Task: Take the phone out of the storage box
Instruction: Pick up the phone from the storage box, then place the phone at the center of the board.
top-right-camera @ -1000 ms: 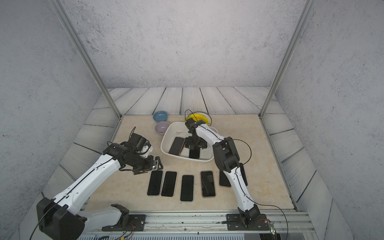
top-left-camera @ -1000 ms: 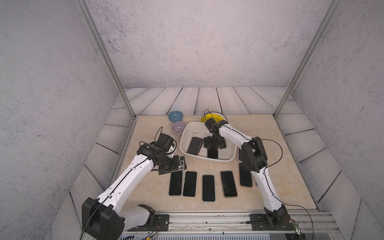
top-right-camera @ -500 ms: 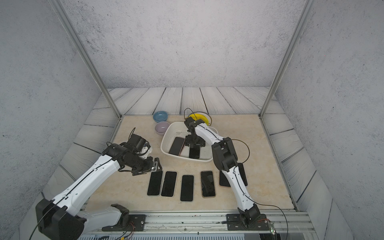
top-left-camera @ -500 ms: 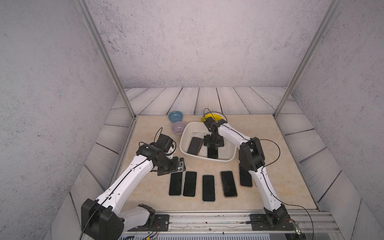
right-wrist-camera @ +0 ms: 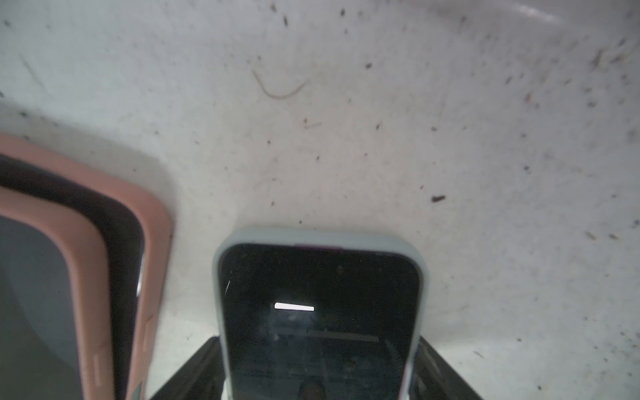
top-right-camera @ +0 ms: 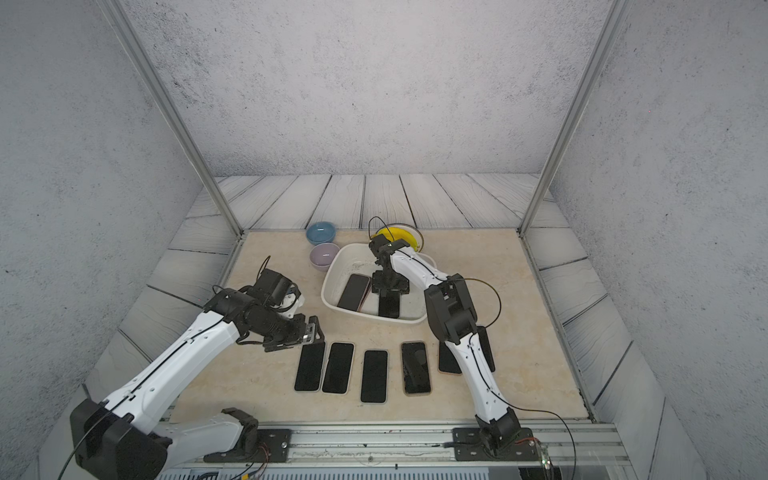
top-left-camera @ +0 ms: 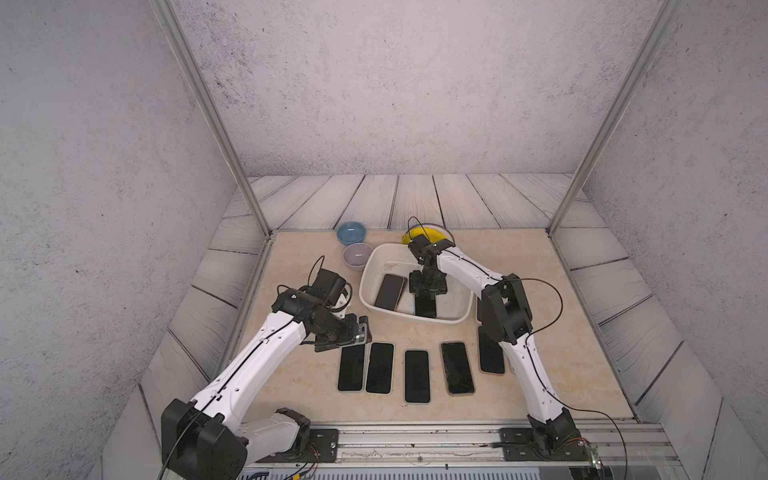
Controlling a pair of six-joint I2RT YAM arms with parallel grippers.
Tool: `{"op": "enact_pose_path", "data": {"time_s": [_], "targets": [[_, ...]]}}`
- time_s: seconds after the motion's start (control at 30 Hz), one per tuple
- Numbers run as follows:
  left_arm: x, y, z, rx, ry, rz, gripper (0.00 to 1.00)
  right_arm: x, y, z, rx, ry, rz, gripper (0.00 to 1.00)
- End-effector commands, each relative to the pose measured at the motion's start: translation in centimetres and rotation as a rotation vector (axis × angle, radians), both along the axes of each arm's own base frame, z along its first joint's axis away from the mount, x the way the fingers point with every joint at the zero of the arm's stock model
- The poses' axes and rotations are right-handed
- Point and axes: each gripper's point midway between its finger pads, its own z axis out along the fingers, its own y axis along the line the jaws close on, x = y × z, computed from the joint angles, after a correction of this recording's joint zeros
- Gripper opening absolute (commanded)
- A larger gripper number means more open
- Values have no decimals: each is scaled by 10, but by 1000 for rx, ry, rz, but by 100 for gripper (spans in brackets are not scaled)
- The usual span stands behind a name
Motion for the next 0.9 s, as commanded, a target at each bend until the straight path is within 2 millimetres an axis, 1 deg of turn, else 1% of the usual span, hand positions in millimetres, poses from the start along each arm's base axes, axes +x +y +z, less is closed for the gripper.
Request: {"op": "enact_pose_path", "data": {"time_s": [0.0, 0.13, 0.27, 0.33, 0.47, 0.53, 0.63, 0.67, 0.77, 0.8, 0.87], "targets": [[3, -1, -1, -10, 9, 5, 97, 9, -2, 59, 5, -101, 40, 70], [7, -5, 1, -21, 8, 0, 97, 19, -1, 105, 59, -200, 34, 70], [11, -10, 2, -36, 6, -6, 97, 26, -8, 140, 100, -281, 14, 69], [13, -11, 2, -42, 8, -10, 97, 27, -14, 153, 115, -299, 0, 68], [16, -15, 3, -54, 8, -19, 97, 30, -37, 175, 137, -321, -42, 68], [18, -17, 3, -60, 7, -23, 97, 31, -56, 187, 147, -330, -77, 68], [19, -20, 3, -70, 9, -28, 97, 33, -102, 199, 130, -344, -149, 68], [20, -21, 3, -73, 9, -30, 97, 33, -121, 201, 115, -348, -174, 68], [21, -23, 2, -82, 15, -34, 97, 29, -179, 198, 66, -346, -246, 67], [21, -24, 1, -85, 18, -37, 97, 27, -199, 195, 47, -339, -268, 67], [22, -26, 1, -91, 20, -39, 97, 20, -232, 185, 10, -321, -306, 67]]}}
